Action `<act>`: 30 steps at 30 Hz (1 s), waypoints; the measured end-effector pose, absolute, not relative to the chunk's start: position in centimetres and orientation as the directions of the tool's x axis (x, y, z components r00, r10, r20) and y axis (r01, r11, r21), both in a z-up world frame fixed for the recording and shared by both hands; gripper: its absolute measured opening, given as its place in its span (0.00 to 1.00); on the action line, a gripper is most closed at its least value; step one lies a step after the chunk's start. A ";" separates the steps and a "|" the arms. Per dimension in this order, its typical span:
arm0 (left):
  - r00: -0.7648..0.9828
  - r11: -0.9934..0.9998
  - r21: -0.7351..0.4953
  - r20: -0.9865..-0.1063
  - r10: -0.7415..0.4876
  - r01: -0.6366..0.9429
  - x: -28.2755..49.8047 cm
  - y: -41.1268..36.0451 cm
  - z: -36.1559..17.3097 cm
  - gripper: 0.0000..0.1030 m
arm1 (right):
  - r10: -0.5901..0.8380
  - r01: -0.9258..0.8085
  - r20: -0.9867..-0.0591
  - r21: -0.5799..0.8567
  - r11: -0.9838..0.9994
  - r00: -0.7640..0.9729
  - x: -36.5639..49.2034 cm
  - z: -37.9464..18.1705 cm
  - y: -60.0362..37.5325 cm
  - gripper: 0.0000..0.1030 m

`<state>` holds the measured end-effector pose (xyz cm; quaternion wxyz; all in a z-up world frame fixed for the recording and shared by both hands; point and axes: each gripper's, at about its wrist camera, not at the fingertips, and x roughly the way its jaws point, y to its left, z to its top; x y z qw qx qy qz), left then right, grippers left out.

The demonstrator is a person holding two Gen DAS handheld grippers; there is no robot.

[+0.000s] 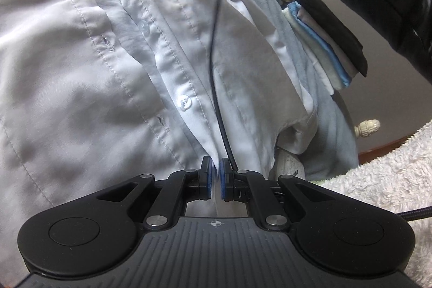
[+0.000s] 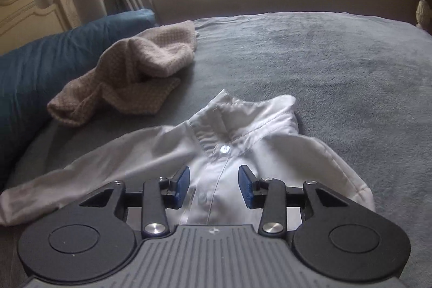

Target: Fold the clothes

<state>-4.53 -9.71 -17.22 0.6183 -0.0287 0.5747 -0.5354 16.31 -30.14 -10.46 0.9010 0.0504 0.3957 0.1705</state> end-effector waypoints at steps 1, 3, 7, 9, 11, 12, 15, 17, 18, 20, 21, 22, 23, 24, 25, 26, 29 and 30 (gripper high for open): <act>-0.230 0.426 -0.649 -0.680 -0.696 0.631 -4.6 -9.7 -17.2 0.04 | 0.360 -0.302 -0.704 0.213 0.929 0.612 14.8 -10.2 -29.8 0.39; -0.222 0.427 -0.643 -0.681 -0.698 0.636 -4.7 -9.6 -17.1 0.04 | 0.381 -0.378 -0.720 0.176 0.909 0.580 11.5 -10.0 -28.7 0.36; -0.212 0.434 -0.633 -0.689 -0.693 0.641 -4.9 -9.9 -17.1 0.04 | 0.413 -0.499 -0.757 0.133 0.857 0.507 5.3 -11.1 -27.0 0.23; -0.207 0.439 -0.627 -0.694 -0.689 0.643 -4.9 -10.0 -17.1 0.04 | 0.396 -0.505 -0.781 0.122 0.854 0.482 3.4 -12.2 -26.8 0.17; -0.201 0.446 -0.621 -0.701 -0.685 0.644 -4.9 -10.0 -17.1 0.04 | 0.363 -0.466 -0.802 0.121 0.877 0.475 2.5 -13.4 -27.4 0.16; -0.196 0.452 -0.616 -0.705 -0.682 0.645 -4.9 -10.0 -17.1 0.04 | 0.347 -0.438 -0.813 0.128 0.890 0.468 2.3 -14.1 -27.9 0.16; -0.191 0.468 -0.613 -0.713 -0.674 0.636 -4.8 -9.9 -17.3 0.04 | 0.298 -0.395 -0.839 0.110 0.912 0.456 2.1 -15.8 -28.8 0.15; -0.189 0.473 -0.611 -0.716 -0.672 0.634 -4.8 -9.9 -17.3 0.04 | 0.286 -0.385 -0.841 0.101 0.917 0.460 2.0 -16.0 -29.0 0.14; -0.187 0.475 -0.610 -0.717 -0.672 0.634 -4.8 -9.9 -17.3 0.04 | 0.284 -0.384 -0.839 0.098 0.918 0.464 2.0 -15.9 -29.0 0.15; -0.185 0.478 -0.608 -0.719 -0.670 0.634 -4.7 -9.9 -17.3 0.04 | 0.271 -0.392 -0.842 0.078 0.917 0.467 1.9 -15.9 -28.6 0.16; -0.183 0.480 -0.607 -0.720 -0.669 0.633 -4.7 -9.8 -17.3 0.05 | 0.263 -0.397 -0.844 0.066 0.915 0.467 1.9 -16.0 -28.4 0.16; -0.184 0.480 -0.607 -0.720 -0.669 0.633 -4.7 -9.8 -17.3 0.05 | 0.255 -0.402 -0.846 0.054 0.914 0.467 1.9 -16.1 -28.2 0.16; -0.185 0.480 -0.607 -0.721 -0.668 0.633 -4.6 -9.8 -17.2 0.05 | 0.248 -0.408 -0.848 0.042 0.912 0.468 1.9 -16.2 -28.0 0.17; -0.186 0.480 -0.607 -0.721 -0.667 0.633 -4.6 -9.8 -17.3 0.05 | 0.240 -0.413 -0.850 0.030 0.910 0.468 1.9 -16.3 -27.8 0.17; -0.188 0.480 -0.607 -0.722 -0.666 0.633 -4.6 -9.8 -17.3 0.05 | 0.234 -0.412 -0.851 0.023 0.911 0.469 2.0 -16.4 -27.6 0.17; -0.189 0.481 -0.608 -0.722 -0.665 0.632 -4.6 -9.8 -17.3 0.05 | 0.232 -0.405 -0.851 0.024 0.914 0.472 2.1 -16.5 -27.6 0.17; -0.195 0.483 -0.612 -0.723 -0.663 0.626 -4.7 -9.9 -17.4 0.06 | 0.231 -0.374 -0.849 0.042 0.927 0.476 2.4 -16.8 -27.7 0.17; -0.196 0.484 -0.613 -0.723 -0.663 0.625 -4.7 -10.0 -17.4 0.06 | 0.230 -0.363 -0.847 0.048 0.931 0.478 2.4 -16.8 -27.7 0.16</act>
